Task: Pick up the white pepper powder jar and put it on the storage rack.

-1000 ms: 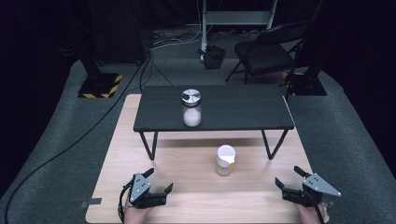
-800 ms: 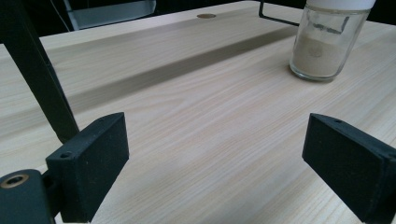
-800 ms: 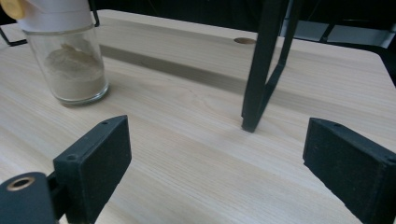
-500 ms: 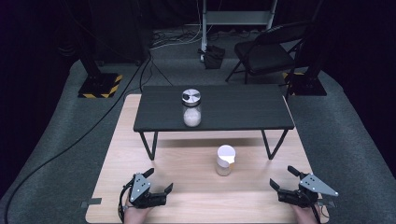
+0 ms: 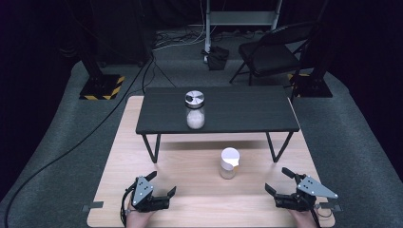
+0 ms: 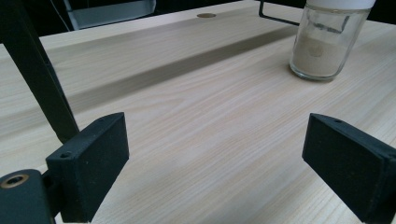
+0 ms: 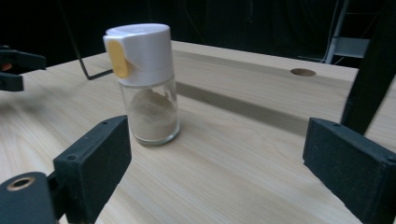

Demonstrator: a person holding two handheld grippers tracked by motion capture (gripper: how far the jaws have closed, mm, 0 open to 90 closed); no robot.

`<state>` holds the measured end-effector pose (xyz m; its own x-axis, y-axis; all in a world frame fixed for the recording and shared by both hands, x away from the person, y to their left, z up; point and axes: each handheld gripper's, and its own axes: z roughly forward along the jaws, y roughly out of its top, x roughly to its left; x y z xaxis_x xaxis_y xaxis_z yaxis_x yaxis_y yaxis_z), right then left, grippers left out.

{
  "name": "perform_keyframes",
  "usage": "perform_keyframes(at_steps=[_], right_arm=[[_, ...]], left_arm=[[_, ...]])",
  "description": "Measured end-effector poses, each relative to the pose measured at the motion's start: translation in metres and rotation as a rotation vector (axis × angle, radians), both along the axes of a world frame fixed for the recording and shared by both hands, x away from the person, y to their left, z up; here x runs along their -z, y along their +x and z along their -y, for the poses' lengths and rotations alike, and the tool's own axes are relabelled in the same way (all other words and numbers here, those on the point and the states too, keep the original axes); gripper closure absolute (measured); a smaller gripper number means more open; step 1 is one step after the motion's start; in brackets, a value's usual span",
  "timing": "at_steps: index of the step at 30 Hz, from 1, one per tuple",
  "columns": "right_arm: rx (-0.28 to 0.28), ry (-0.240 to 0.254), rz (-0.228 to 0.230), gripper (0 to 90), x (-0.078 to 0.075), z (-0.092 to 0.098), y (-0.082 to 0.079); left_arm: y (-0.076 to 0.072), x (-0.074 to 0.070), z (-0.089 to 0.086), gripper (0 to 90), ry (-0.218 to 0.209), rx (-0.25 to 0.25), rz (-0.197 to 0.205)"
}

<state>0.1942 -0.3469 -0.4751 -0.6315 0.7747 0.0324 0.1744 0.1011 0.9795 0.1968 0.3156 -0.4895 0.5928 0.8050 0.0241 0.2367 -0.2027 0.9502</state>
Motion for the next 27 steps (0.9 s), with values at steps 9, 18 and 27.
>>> perform_keyframes(at_steps=[9, 18, 27], right_arm=[[-0.045, -0.008, 0.001, 7.2, -0.006, -0.011, 0.004], [-0.084, -0.025, -0.003, 7.3, -0.011, -0.026, 0.012], [-0.101, -0.033, -0.016, 7.3, -0.015, -0.04, 0.024]], left_arm=[[0.0, 0.0, 0.0, 7.0, -0.002, -0.002, 0.0], [-0.001, 0.0, 0.001, 7.1, 0.003, 0.0, 0.001], [0.0, 0.0, 0.0, 7.1, 0.001, 0.002, -0.002]])
